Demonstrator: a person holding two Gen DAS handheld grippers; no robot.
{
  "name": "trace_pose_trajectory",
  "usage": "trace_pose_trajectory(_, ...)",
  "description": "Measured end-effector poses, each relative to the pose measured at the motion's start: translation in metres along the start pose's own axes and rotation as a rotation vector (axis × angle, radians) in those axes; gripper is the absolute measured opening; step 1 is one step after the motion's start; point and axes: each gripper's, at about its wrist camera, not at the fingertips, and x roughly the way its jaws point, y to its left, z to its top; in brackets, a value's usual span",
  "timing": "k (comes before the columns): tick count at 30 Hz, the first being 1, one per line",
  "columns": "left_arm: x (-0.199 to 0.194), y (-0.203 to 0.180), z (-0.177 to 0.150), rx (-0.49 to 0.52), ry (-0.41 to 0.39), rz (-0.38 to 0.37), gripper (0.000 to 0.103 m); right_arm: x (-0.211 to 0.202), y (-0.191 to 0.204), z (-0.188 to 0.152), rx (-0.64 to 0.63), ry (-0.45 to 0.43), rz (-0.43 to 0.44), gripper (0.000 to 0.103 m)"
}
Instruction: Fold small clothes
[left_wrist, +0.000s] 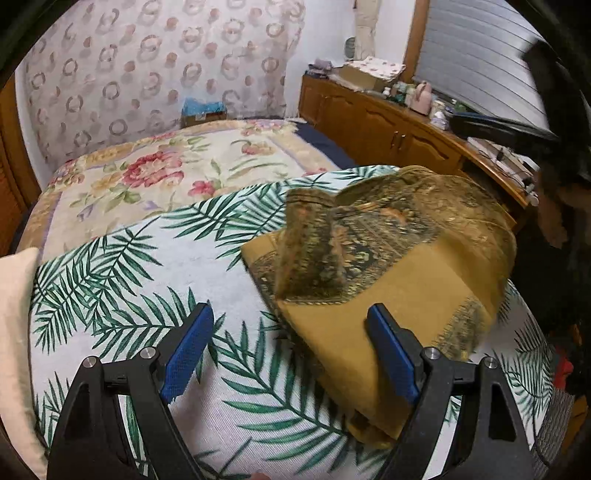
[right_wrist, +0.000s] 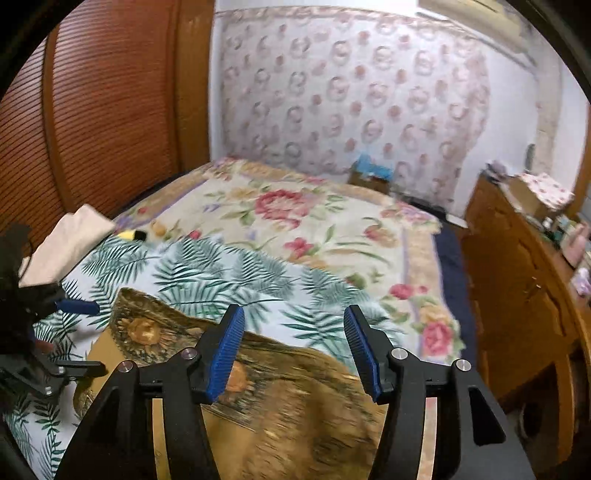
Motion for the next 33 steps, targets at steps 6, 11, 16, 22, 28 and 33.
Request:
trace_pose_trajectory(6,0.006,0.018,0.007,-0.048,-0.005,0.035,0.086,-0.018,-0.008,-0.055,0.040,0.063,-0.022,0.058)
trace_pose_trajectory(11,0.017,0.036,0.013,-0.101,0.002,0.096,0.086,-0.002,-0.021,-0.078,0.114,0.142,-0.046,0.058)
trace_pose_trajectory(16,0.026,0.036,0.013,-0.139,0.040,0.010,0.086,0.012,-0.025,-0.084,0.157,0.170,-0.048,0.064)
trace_pose_trajectory(22,0.034,0.020,0.020,-0.131,0.050,-0.107,0.067,0.028,-0.035,-0.078,0.192,0.188,-0.029,0.066)
trace_pose_trajectory(28,0.039,0.011,0.025,-0.113,0.050,-0.101,0.060,0.028,-0.045,-0.080,0.233,0.186,0.001,0.066)
trace_pose_trajectory(33,0.041,0.011,0.027,-0.125,0.056,-0.160,0.030,0.032,-0.050,-0.086,0.268,0.177,0.039,0.066)
